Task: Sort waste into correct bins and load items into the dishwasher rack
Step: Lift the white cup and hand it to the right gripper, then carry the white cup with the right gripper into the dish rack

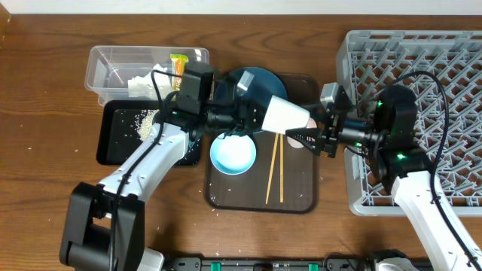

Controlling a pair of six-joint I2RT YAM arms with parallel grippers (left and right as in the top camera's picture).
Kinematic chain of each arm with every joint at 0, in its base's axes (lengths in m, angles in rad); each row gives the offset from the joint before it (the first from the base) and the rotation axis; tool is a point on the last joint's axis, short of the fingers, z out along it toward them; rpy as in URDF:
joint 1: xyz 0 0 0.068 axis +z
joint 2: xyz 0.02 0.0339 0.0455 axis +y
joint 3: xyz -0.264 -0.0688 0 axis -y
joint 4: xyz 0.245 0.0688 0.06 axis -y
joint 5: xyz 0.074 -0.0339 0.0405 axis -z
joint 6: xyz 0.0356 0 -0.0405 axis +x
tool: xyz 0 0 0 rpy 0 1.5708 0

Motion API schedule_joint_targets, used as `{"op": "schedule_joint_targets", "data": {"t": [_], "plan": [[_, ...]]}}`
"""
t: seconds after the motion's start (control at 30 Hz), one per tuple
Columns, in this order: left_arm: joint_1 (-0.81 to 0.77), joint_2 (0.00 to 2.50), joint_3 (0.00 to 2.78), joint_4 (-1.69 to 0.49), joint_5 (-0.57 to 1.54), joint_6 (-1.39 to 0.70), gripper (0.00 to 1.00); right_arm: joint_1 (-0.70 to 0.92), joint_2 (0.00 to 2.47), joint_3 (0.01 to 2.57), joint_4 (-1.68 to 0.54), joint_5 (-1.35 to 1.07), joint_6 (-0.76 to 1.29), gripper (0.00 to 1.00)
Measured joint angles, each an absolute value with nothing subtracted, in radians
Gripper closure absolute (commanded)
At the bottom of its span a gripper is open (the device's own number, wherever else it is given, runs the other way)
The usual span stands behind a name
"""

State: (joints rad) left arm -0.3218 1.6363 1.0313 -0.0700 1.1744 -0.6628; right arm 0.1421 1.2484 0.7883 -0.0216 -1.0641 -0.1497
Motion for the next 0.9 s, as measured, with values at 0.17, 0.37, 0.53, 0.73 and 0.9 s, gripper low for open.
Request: {"op": "schedule_joint_targets", "data": {"t": [0.17,0.37,0.53,0.73,0.9], "plan": [[-0.314,1.636,1.032,-0.266,0.896,-0.509,0.60,0.142,1.250,0.788,-0.080,-0.883,-0.105,0.98],[-0.236,1.556,1.032,-0.409,0.668,-0.379,0.60,0.097,1.232,0.789,-0.133,-0.664,-0.017,0.99],[-0.152,1.387,1.033,-0.532,0.482,-0.313,0.60,-0.041,1.174,0.842,-0.274,-0.506,0.049,0.99],[-0.088,1.291,1.033,-0.602,0.339,-0.287,0.60,-0.236,1.179,1.061,-0.590,-0.323,0.086,0.99],[-0.080,1.288,1.033,-0.603,0.305,-0.283,0.60,-0.402,1.266,1.258,-0.775,-0.209,0.114,0.99]]}}
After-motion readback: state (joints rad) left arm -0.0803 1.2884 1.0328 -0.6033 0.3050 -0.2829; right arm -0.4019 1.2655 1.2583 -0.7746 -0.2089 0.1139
